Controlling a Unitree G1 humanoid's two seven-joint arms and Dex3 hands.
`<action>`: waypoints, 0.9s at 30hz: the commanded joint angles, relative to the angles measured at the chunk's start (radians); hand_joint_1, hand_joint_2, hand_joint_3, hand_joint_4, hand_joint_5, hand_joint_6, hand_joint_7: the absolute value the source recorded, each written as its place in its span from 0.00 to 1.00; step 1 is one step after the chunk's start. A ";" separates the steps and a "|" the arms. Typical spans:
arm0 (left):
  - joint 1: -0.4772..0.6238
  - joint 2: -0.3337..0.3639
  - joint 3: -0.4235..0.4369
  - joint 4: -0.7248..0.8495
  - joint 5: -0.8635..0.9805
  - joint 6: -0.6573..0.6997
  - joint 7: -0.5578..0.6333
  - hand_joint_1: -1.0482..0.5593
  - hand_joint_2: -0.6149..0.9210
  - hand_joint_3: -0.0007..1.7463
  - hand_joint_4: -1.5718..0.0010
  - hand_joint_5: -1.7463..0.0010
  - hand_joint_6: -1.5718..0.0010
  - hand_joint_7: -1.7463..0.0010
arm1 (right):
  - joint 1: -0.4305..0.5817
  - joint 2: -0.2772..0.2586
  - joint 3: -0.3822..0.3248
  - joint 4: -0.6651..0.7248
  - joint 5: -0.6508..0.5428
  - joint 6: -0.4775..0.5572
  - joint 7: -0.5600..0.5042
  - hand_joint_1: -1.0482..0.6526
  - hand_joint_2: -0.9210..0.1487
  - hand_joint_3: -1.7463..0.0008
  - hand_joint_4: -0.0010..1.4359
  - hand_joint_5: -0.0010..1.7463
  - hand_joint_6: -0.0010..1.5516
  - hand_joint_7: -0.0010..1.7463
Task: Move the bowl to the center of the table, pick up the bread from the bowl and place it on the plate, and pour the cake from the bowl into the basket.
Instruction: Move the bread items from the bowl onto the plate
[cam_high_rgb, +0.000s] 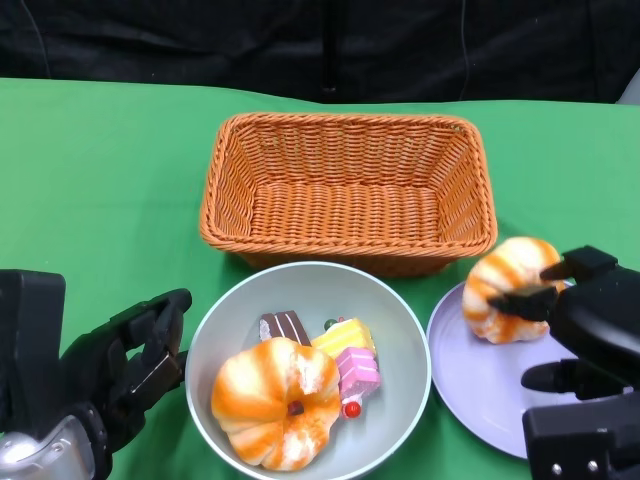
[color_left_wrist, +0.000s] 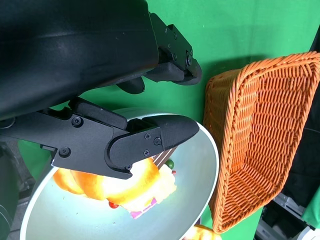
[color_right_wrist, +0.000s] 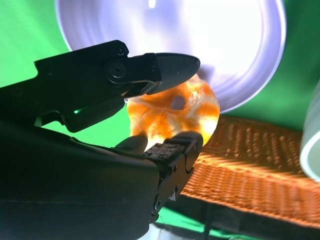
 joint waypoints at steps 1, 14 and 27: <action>-0.004 0.009 0.009 -0.011 0.002 0.009 0.012 0.29 1.00 0.38 1.00 0.47 0.75 0.99 | 0.046 -0.030 -0.012 -0.056 0.026 -0.002 0.042 0.20 0.00 0.79 0.30 0.36 0.46 0.06; -0.003 0.016 0.004 0.002 0.003 -0.011 -0.003 0.29 1.00 0.38 1.00 0.47 0.75 0.99 | 0.159 -0.002 -0.096 -0.229 0.089 -0.103 -0.075 0.21 0.00 0.79 0.38 0.37 0.49 0.05; -0.004 0.010 0.005 -0.005 0.000 -0.001 0.003 0.29 1.00 0.38 1.00 0.48 0.76 0.99 | 0.205 0.061 -0.135 -0.321 0.163 -0.217 -0.169 0.24 0.00 0.80 0.42 0.38 0.50 0.05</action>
